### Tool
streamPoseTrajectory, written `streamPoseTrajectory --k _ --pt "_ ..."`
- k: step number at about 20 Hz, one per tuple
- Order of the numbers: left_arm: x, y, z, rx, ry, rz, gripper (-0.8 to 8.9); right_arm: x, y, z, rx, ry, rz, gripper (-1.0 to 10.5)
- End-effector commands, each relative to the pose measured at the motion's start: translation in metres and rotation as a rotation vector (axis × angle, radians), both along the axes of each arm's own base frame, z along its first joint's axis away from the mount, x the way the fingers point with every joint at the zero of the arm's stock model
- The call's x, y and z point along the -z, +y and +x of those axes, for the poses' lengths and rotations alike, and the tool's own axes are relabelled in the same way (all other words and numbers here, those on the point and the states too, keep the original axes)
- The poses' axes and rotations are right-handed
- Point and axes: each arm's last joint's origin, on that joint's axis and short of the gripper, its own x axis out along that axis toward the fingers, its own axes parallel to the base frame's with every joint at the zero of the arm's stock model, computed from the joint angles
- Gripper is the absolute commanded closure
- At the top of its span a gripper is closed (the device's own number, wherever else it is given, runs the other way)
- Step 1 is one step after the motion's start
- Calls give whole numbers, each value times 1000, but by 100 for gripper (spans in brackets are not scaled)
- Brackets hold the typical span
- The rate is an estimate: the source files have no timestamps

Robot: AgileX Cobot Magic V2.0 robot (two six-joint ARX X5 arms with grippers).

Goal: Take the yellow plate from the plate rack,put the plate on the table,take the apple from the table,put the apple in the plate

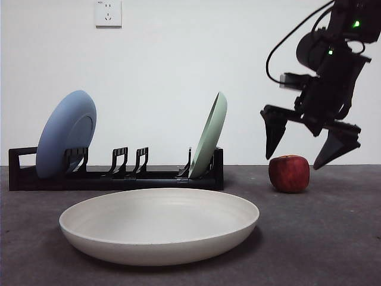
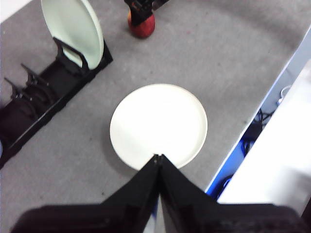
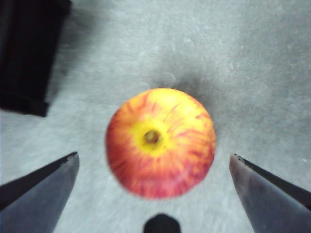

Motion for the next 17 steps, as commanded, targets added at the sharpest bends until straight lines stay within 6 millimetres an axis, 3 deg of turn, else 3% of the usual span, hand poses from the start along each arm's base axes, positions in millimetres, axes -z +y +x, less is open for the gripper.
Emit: streamPoseTrajectory --k 1,4,5,8,9,14,17 --pt "2 1 0 -15 14 7 815 12 4 5 1 6 -21 69" --pt "2 1 -1 -19 19 9 815 21 6 10 -2 -8 -45 96" --pt "2 1 -1 -24 23 5 815 23 6 11 -2 -12 -52 201" --pt "2 2 -1 -29 27 3 815 22 6 11 6 -16 -60 859" --pt "2 2 -1 -28 27 3 815 23 6 11 5 -9 -62 974" --pt "2 2 -1 -28 29 8 815 20 6 10 -8 -1 -41 956" --pt "4 4 -2 -29 36 21 815 -6 5 2 -10 18 -46 955"
